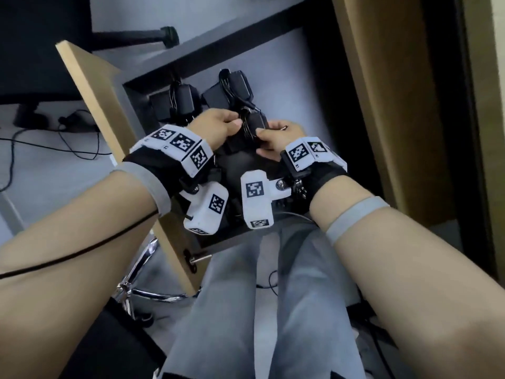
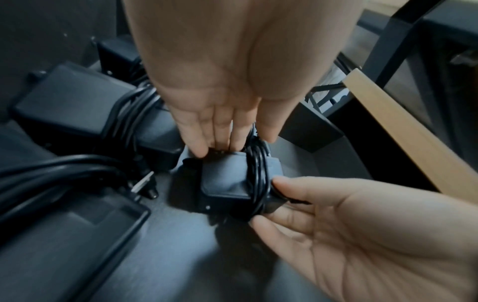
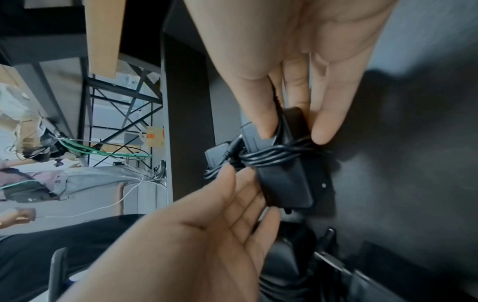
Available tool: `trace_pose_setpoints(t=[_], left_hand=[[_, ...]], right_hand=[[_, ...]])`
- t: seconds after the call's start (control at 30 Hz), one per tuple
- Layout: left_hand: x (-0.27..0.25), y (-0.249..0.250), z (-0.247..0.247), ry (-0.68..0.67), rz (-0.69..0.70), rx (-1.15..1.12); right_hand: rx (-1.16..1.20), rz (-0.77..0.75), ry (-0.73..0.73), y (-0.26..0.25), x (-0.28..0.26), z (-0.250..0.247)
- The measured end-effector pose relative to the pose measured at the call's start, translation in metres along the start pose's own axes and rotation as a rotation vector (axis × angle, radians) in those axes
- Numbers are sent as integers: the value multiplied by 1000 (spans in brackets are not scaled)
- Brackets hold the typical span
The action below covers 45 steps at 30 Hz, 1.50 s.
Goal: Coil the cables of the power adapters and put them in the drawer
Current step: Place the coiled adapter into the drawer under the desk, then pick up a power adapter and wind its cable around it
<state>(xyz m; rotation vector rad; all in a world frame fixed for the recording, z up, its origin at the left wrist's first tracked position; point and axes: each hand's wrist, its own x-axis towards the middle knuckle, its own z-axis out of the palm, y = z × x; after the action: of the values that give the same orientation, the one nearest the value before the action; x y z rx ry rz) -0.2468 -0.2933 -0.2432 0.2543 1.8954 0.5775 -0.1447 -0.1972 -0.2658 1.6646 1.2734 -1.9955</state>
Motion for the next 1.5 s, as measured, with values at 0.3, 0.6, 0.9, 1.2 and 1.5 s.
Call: trace_pose_setpoints(t=[0.3, 0.6, 0.9, 1.2, 1.5], left_hand=[[5, 1, -10, 51, 25, -114], [-62, 36, -28, 90, -8, -412], [-163, 179, -14, -8, 343, -655], [-172, 334, 133, -227, 444, -563], [-101, 400, 199, -22, 586, -80]], right_hand=[[-48, -15, -36, -15, 12, 5], [-307, -49, 105, -44, -63, -3], [228, -334, -155, -120, -213, -94], [259, -489, 246, -139, -252, -299], [256, -515, 347, -149, -211, -374]])
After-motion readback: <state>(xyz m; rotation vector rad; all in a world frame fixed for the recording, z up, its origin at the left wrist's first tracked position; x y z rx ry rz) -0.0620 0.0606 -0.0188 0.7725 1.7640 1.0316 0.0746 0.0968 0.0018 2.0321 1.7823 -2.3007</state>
